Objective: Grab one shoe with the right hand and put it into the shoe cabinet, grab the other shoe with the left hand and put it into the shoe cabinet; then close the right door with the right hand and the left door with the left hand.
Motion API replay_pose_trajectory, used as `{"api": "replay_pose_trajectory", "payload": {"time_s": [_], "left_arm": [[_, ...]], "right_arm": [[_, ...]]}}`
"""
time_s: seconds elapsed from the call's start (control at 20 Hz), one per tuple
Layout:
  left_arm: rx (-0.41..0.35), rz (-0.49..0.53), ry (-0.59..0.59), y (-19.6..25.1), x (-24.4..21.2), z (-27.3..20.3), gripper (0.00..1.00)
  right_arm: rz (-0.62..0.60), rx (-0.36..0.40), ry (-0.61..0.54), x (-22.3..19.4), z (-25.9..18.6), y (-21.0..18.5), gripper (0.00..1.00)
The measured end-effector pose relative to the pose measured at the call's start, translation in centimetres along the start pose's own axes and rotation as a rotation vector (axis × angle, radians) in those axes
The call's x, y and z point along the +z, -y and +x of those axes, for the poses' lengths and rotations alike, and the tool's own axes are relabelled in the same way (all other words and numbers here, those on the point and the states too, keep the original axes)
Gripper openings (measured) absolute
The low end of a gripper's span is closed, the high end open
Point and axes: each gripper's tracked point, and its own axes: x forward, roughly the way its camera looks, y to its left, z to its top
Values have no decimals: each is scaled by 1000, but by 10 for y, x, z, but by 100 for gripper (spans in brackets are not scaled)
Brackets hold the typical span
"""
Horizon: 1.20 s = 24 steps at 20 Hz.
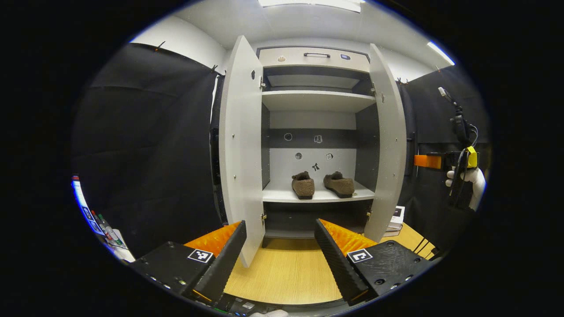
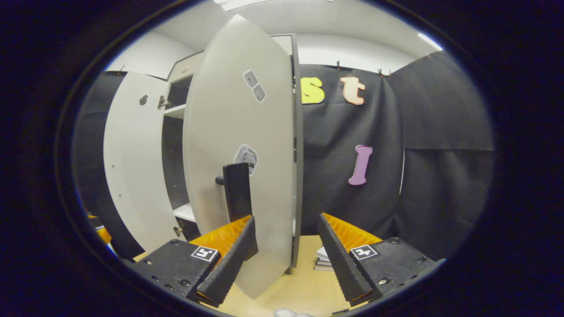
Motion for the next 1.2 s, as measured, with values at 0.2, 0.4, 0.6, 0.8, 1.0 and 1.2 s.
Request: {"api": "replay_pose_trajectory", "payload": {"time_s": [0.2,0.4,0.6,0.8,1.0,1.2], "left_arm": [[24,6,-13,-9,-3,-7,95],[28,5,-25,-13,-7,-12,95],[24,3,-24,-18,-7,-16,95],[26,1,-27,-28,-7,-21,95],[27,11,-28,-40,-7,-26,95],[31,20,-42,-59,-11,-21,94]], "right_arm": [[9,69,18,6,2,-30,92],[-1,111,15,4,-3,-46,93],[-20,58,29,6,-7,-40,95],[-5,-21,19,7,10,-34,93],[-25,20,10,6,21,-63,92],[-54,43,-17,-11,19,-90,98]]}}
